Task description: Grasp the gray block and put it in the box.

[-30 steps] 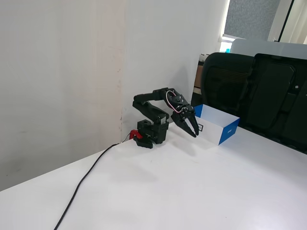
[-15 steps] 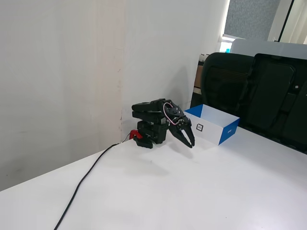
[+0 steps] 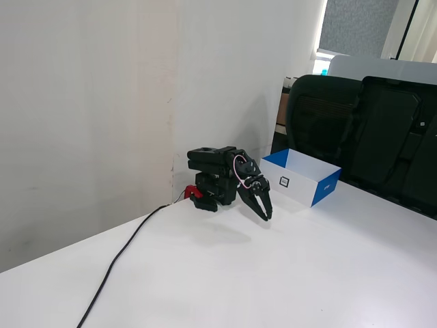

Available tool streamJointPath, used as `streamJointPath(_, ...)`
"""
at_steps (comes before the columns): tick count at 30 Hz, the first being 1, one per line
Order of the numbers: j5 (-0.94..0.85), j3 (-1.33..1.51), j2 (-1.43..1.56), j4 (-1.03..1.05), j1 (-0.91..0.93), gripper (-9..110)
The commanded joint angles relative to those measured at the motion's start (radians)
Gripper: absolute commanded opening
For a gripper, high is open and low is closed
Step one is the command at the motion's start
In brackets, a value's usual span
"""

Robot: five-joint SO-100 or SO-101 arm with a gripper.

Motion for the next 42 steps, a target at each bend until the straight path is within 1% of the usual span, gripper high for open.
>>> streamJointPath(1, 0.012, 0.043, 0.009, -0.005, -0.012, 0)
streamJointPath(13, 0.014, 0.098, 0.009, -0.029, -0.017, 0)
streamJointPath(42, 0.005, 0.098, 0.009, -0.029, 0.000, 0)
